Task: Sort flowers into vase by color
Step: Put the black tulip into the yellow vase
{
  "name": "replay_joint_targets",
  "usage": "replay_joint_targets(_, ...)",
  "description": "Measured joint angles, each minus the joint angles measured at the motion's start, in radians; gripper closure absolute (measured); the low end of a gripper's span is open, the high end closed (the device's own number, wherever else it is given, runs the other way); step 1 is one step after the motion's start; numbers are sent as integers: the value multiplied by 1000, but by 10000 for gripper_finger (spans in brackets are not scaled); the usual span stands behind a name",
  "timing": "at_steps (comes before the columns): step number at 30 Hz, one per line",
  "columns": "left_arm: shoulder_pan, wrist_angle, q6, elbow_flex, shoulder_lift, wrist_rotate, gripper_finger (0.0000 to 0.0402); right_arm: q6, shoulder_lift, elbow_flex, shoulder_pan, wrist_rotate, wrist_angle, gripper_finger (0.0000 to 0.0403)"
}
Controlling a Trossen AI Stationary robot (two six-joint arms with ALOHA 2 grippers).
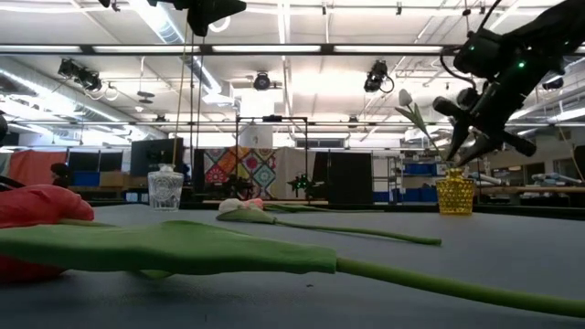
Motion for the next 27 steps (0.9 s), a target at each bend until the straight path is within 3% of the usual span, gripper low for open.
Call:
replay_joint_targets(8, 0, 0, 0, 0, 0, 0, 99, 285, 0, 0, 221, 108, -5, 291)
replay_joint_targets(16, 0, 0, 0, 0, 0, 0, 99, 608, 23, 0, 497, 70, -39, 304)
replay_joint_targets(20, 0, 0, 0, 0, 0, 0, 99, 751, 107, 39, 647, 88, -9, 324)
replay_joint_targets(27, 0, 0, 0, 0, 0, 0, 99, 855, 381, 234, 828, 89, -34, 329)
